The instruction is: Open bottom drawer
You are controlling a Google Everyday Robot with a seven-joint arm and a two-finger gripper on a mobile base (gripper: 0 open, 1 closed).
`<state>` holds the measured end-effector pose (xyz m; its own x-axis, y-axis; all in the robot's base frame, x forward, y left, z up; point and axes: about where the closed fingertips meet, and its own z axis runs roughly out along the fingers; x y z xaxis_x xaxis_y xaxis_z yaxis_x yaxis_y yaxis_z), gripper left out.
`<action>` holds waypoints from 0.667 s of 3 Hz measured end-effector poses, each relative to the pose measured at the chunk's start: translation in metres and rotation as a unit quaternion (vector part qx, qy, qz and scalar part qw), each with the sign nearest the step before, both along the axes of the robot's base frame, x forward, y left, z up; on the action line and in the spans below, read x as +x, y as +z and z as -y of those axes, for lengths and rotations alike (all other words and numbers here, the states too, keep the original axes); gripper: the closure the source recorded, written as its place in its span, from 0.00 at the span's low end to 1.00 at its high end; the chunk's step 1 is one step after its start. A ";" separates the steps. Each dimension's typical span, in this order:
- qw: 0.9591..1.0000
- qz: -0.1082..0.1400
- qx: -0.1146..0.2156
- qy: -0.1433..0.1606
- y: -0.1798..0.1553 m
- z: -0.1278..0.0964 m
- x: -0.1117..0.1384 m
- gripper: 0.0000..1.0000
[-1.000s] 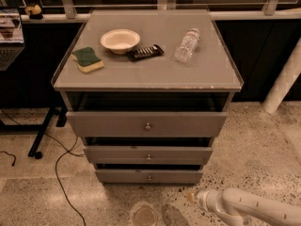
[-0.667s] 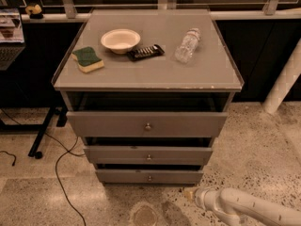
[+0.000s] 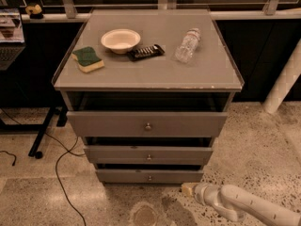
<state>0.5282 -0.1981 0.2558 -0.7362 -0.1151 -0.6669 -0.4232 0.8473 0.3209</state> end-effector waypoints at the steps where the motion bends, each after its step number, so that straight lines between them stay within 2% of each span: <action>1: 0.999 0.023 0.025 0.041 0.005 -0.003 0.011 1.00; 2: 0.999 0.023 0.025 0.041 0.004 -0.003 0.011 1.00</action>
Offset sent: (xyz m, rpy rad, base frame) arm 0.0085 -0.0002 0.0018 0.0325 -0.0390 0.0625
